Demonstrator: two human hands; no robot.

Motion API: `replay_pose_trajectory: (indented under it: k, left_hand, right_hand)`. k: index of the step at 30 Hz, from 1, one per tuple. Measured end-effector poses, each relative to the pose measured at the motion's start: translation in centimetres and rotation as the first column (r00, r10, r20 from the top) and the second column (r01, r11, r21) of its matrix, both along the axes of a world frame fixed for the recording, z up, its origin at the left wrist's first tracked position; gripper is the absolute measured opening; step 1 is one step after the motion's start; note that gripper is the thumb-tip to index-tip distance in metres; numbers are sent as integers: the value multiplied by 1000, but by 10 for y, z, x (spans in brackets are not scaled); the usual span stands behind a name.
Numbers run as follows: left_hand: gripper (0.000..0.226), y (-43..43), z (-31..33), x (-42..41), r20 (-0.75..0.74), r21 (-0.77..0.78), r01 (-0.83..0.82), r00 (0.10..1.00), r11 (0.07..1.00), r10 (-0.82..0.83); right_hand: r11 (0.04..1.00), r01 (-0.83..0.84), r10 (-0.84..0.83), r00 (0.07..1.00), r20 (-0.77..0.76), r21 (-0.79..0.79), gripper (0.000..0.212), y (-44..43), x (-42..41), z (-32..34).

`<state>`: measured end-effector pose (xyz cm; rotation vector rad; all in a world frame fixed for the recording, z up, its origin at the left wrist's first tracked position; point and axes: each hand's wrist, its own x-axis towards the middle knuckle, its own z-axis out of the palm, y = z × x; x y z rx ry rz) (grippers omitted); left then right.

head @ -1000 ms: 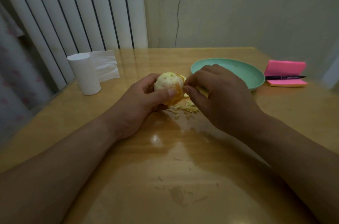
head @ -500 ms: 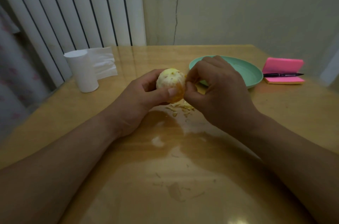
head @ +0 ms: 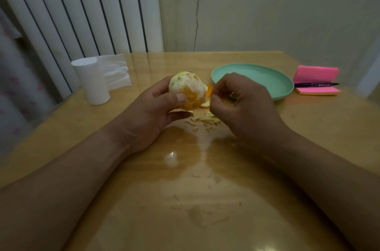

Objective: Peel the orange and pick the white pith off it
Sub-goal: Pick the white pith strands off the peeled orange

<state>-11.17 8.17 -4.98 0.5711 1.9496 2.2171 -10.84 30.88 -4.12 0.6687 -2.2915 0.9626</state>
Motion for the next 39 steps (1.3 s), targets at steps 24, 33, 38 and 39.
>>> replay_pose_trajectory:
  k: [24,33,38,39]
  left_hand:
    - [61,3,-4,0,-2,-4,-33,999,999,33]
    - [54,-1,-6,1,-26,-71,-45,999,996,43]
    - [58,0,-7,1,-28,-83,-43,999,996,41]
    - [60,0,-6,1,-32,-86,-43,999,995,40]
  right_hand:
    - [999,-16,9,991,133,51,15,-2,0,1]
    - [999,-35,35,999,10,39,8,-2,2,3]
    - [988,-8,22,996,-87,153,7,1,-2,3]
    - [983,-6,26,993,-112,181,7,1,-3,4]
